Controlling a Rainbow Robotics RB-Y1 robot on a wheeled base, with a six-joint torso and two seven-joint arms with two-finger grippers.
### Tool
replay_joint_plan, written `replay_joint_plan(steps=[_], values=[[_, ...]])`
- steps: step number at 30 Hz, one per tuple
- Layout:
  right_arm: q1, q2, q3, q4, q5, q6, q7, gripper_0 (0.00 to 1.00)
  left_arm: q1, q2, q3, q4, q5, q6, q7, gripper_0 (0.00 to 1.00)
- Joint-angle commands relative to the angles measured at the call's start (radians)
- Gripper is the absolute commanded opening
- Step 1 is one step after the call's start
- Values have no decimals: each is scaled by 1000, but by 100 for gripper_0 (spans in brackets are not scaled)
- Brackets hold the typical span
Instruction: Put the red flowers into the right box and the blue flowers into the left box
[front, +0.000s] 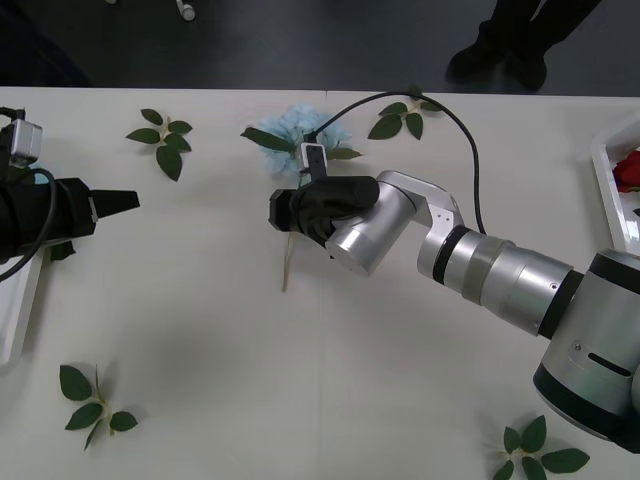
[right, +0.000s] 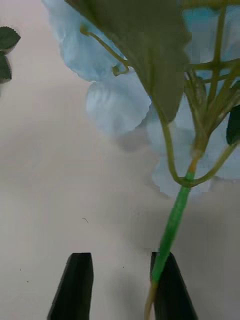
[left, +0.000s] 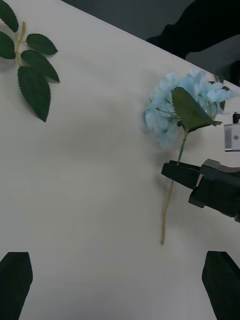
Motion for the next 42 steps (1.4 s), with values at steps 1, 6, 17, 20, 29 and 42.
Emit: replay_joint_plan(steps=[1, 6, 17, 20, 29, 42], values=[[-39, 8, -10, -15, -4, -5, -53, 0, -24, 8, 12, -33, 76, 2, 2, 100], [-40, 0, -12, -16, -7, -3, -52, 0, -25, 8, 24, -31, 162, 21, -108, 100], [-43, -188, -13, -227, -134, 3, -44, 0, -24, 9, 65, -20, 285, 42, -355, 100], [-43, -285, -36, -351, -199, 58, -35, 0, -24, 12, 73, -14, 300, 42, -423, 100], [-42, -555, -182, -705, -490, 328, 13, 0, -25, 15, 82, 171, 558, 58, -699, 100], [135, -532, -633, -914, -768, 812, 528, 0, -84, 14, 81, 236, 707, 160, -891, 100]])
